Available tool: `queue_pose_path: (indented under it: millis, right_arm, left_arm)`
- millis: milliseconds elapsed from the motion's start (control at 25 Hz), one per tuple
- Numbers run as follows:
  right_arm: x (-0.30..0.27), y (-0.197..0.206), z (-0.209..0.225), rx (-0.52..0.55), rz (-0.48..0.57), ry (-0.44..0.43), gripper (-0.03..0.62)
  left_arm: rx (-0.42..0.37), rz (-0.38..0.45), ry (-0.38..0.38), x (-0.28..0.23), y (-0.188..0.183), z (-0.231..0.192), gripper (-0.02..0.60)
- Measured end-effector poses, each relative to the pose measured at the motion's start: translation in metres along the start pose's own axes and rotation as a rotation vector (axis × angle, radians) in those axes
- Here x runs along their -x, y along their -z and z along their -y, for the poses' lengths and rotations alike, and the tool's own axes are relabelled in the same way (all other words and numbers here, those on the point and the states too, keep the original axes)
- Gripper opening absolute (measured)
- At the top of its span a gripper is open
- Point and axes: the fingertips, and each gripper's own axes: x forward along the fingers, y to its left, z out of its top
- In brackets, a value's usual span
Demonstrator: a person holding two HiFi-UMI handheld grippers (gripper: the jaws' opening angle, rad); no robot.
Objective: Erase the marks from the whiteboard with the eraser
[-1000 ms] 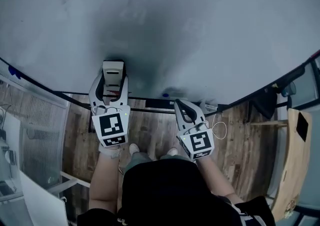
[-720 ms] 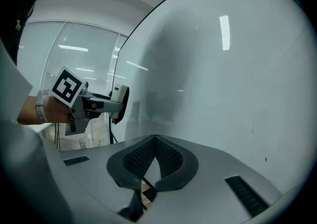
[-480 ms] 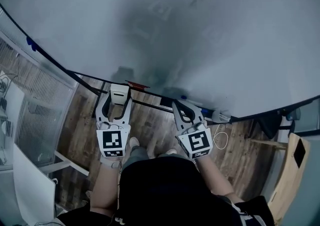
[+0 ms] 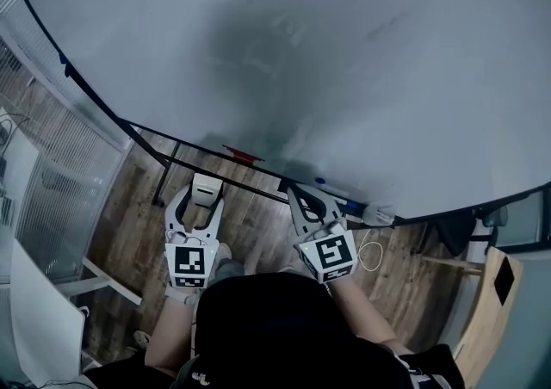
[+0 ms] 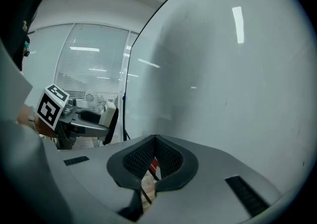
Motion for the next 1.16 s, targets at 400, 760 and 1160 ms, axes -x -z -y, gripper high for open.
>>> queue_pose_path:
  millis: [400,760,1160]
  right_arm:
    - [-0.005,-0.001,-0.005,0.002,-0.01,0.016,0.026]
    - [-0.005,-0.002,-0.004,-0.008,-0.013,0.045,0.026]
    - [-0.005,-0.002,-0.002,-0.007,-0.011,0.053,0.026]
  left_arm:
    - [-0.012,0.007,0.055,-0.008,0.001,0.001,0.265]
    - [-0.01,0.036,0.097,-0.015,-0.01,0.007,0.265]
    - [-0.008,0.045,0.1,-0.017,-0.013,0.006,0.265]
